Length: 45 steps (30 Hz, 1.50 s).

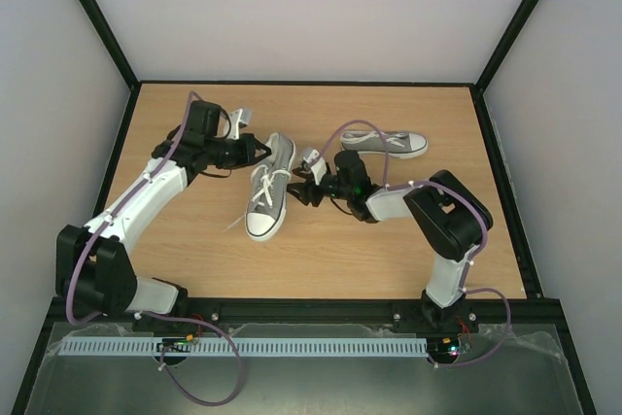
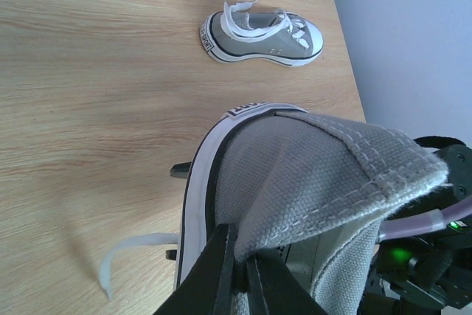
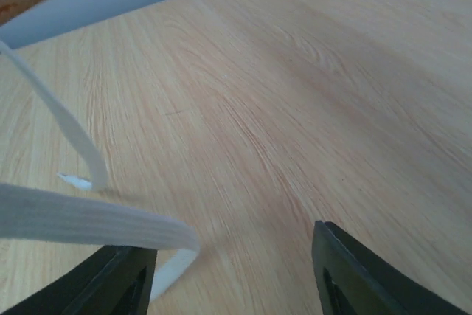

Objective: Tie the shoes
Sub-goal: Pick up the shoe from the center of the board, then place the shoe at the center of the board.

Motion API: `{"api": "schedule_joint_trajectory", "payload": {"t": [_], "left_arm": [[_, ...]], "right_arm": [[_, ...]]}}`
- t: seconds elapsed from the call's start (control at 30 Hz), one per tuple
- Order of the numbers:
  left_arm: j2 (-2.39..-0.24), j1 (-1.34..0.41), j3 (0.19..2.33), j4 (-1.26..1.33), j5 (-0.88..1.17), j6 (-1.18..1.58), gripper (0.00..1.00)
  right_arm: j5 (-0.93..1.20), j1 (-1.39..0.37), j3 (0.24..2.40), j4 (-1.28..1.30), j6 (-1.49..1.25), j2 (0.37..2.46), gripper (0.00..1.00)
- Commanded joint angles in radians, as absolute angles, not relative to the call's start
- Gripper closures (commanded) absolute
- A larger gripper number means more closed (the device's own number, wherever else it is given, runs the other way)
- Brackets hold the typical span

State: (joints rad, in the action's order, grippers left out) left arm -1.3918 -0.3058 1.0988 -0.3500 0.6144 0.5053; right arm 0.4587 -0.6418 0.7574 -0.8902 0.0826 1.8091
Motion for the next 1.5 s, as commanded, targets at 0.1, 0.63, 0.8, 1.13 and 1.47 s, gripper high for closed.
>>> {"api": "schedule_joint_trajectory", "payload": {"t": [0.1,0.63,0.8,1.13,1.47], "left_arm": [[-1.351,-0.284,1.100,-0.313,0.672,0.534,0.98],[-1.352,-0.278,1.081,-0.290,0.672,0.548,0.98],[-1.358,-0.275,1.044,-0.267,0.651,0.581,0.98],[-1.499,-0.421,0.981,-0.179,0.547,0.671,0.97],[-1.641,-0.530,0.952,-0.040,0.463,0.847,0.98]], "right_arm": [[0.562,-0.647,0.749,-0.945,0.117,1.802,0.60],[0.609,-0.647,0.770,-0.865,0.159,1.761,0.88],[0.497,-0.643,0.707,-0.782,0.147,1.647,0.99],[0.199,-0.635,0.635,-0.102,0.025,1.135,0.99],[0.215,-0.635,0.766,0.218,-0.166,1.107,0.99]]}}
